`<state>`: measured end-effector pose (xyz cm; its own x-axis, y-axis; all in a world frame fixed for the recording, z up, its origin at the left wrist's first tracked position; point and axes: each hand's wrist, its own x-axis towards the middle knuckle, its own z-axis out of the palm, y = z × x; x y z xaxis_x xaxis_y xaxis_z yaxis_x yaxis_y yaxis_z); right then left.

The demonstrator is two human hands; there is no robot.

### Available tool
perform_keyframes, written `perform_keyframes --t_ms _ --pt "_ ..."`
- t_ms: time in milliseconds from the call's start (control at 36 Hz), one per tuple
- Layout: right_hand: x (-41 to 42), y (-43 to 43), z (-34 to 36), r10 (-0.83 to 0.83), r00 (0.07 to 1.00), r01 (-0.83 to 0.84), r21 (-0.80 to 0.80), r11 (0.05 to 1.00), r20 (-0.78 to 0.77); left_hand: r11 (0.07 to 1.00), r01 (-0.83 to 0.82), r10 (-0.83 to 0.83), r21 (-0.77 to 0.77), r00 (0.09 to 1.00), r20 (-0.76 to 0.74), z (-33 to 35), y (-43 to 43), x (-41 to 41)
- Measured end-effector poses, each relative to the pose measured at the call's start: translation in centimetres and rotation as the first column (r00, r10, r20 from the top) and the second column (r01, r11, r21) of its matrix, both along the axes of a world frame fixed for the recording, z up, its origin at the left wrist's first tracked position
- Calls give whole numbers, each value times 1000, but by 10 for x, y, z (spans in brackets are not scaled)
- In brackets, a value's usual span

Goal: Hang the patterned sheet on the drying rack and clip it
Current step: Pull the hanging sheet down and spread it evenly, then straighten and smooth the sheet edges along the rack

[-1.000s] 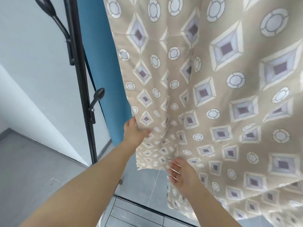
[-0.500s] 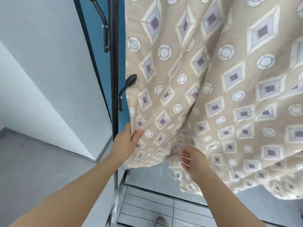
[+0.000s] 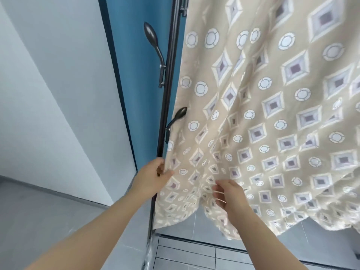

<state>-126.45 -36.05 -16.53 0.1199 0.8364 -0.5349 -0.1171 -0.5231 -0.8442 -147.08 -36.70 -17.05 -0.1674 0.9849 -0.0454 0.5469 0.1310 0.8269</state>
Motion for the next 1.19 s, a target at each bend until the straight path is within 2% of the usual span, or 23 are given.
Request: perform_keyframes --t_ms 167,361,611,806,917,1056,1194 --pt "-13 23 45 81 996 -90 210 974 49 960 -111 98 257 993 64 46 14 -1" --pt "-24 45 99 177 980 -201 433 879 95 895 -200 133 399 973 189 97 36 11" --pt "-45 60 147 245 962 -268 584 766 120 819 -310 178 483 937 300 142 37 6" --pt "-57 69 173 197 969 -244 679 692 147 716 -431 191 549 878 439 190 50 -9" --pt "-68 78 184 145 969 -245 733 635 198 692 -470 164 548 842 514 210 68 -26" --pt "-88 99 201 37 960 -249 792 557 276 766 -375 75 523 859 507 234 113 -50" --pt "-117 123 212 -174 919 -223 830 512 354 834 -141 -109 533 906 409 250 158 -64"
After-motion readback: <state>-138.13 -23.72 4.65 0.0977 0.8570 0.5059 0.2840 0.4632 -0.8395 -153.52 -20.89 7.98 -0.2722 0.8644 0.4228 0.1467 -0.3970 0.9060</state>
